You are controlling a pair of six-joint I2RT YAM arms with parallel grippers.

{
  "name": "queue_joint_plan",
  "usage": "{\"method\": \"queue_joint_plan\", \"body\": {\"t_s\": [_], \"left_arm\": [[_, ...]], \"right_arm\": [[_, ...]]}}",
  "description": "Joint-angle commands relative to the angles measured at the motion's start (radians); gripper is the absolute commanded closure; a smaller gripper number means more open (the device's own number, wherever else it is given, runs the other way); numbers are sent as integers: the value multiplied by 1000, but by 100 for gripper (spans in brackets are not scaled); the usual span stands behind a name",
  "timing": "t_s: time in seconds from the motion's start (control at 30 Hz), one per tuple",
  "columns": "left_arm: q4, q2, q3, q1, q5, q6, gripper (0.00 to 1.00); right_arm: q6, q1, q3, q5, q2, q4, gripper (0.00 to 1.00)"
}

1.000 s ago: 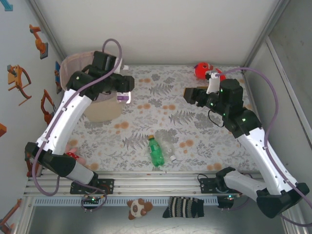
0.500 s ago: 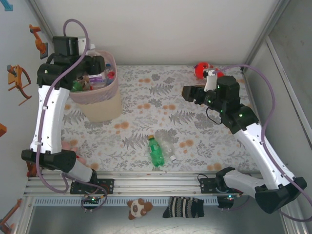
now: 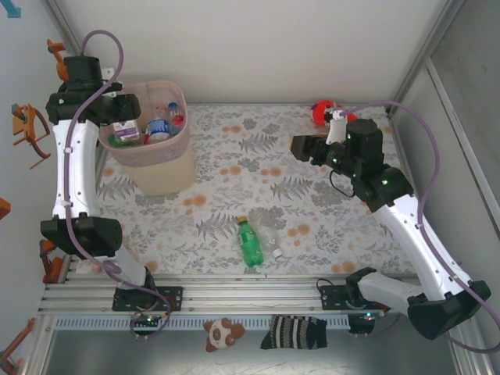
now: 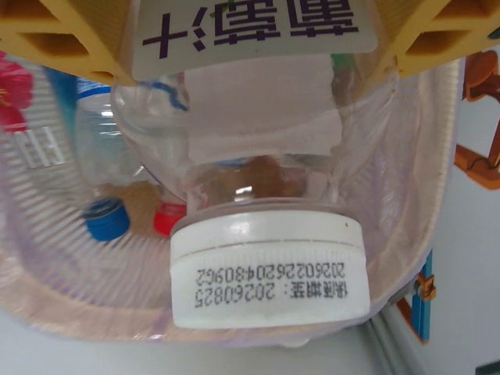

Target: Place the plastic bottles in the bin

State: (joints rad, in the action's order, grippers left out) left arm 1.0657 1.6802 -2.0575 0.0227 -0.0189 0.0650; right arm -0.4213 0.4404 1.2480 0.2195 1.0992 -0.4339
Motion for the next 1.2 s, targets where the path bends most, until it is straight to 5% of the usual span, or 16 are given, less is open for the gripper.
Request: {"method": "queue_joint_plan", "body": {"t_s": [0.0, 0.6, 1.17], "left_arm": [[31, 6, 31, 21, 58, -34, 39], [22, 111, 200, 27, 118, -6, 37], [-1, 1, 145, 37, 153, 69, 15]], "right_arm": [[-2, 0, 30, 0, -5, -2, 30], [-10, 0, 21, -5, -9, -8, 30], [-16, 0, 24, -5, -30, -12, 30]]}}
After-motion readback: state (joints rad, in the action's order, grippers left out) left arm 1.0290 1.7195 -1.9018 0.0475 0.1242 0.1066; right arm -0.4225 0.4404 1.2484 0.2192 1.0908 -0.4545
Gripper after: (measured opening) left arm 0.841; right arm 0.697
